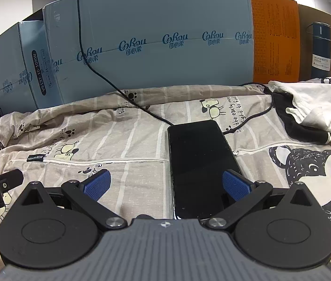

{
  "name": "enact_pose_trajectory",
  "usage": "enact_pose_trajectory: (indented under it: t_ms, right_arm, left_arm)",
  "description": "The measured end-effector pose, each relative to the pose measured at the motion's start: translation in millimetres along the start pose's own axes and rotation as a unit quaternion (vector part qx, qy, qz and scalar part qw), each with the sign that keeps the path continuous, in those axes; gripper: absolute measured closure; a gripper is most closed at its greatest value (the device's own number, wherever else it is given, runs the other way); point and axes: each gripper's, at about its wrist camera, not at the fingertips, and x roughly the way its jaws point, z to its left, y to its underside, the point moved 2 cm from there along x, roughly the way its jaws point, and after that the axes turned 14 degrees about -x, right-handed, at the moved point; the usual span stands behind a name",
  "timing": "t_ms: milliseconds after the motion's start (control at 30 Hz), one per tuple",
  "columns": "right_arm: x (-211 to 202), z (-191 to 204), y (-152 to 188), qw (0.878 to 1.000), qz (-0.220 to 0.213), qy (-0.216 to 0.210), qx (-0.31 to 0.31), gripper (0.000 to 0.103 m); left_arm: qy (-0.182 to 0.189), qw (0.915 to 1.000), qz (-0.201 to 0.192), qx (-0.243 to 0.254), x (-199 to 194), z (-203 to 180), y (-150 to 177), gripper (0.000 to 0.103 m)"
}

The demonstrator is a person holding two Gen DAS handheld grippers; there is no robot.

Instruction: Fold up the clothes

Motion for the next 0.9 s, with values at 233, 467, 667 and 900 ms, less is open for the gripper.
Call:
enact_pose_trajectory:
  t_ms: [233,467,667,900]
  right_arm:
    - [0.0,2.0,0.2,1.000,0.000,-0.005,-0.001,0.000]
    - [0.4,3.2,0.4,1.000,0.001,-0.006,-0.002,0.000]
    - [0.8,4.1,0.7,1.000,0.001,-0.008,-0.003,0.000]
    - [1.5,4.1,0.7,1.000,0.002,-0.006,-0.005,0.000]
  left_arm:
    - [-0.003,1.0000,0.003,-0.001,1.3,0.4,0.5,0.000]
    - [-0.004,1.0000,0.001,-0.001,0.8,0.2,0.5,0.000]
    - [-0.005,1.0000,0.001,-0.001,0.7,0.1,0.6,0.000]
    - [-0.006,1.0000,0.000,0.000,0.9,0.3,0.6,0.000]
